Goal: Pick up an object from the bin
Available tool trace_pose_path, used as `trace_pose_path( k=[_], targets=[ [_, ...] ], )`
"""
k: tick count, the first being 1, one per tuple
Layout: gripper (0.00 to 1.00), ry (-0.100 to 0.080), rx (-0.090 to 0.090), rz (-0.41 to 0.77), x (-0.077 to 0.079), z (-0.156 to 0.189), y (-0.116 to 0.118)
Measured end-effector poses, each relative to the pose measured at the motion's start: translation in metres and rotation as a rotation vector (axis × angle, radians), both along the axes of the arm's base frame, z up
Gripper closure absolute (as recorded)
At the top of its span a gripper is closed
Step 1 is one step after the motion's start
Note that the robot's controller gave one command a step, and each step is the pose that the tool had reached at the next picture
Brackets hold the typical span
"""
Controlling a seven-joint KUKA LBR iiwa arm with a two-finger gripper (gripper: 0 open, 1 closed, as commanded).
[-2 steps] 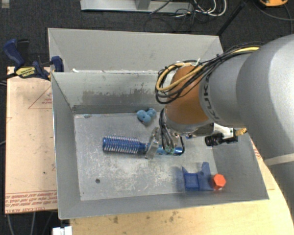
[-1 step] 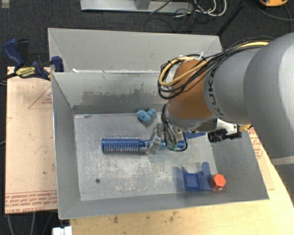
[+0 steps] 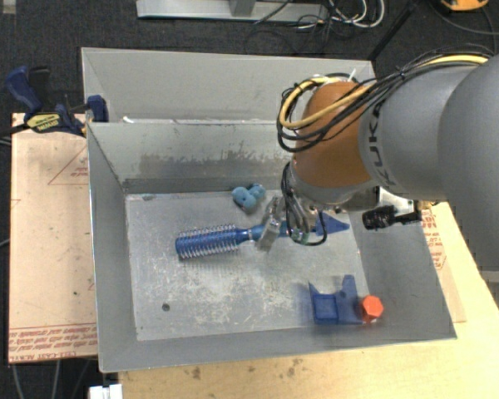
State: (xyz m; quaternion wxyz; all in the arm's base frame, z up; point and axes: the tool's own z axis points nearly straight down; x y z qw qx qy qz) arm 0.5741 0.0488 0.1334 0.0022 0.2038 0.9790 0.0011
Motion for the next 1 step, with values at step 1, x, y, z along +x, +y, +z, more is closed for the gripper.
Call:
trace_pose_path(
  k=[1],
  targets=[
    [1.00, -0.002, 0.000, 0.003, 0.0016, 0.0609, 0.0004]
  ],
)
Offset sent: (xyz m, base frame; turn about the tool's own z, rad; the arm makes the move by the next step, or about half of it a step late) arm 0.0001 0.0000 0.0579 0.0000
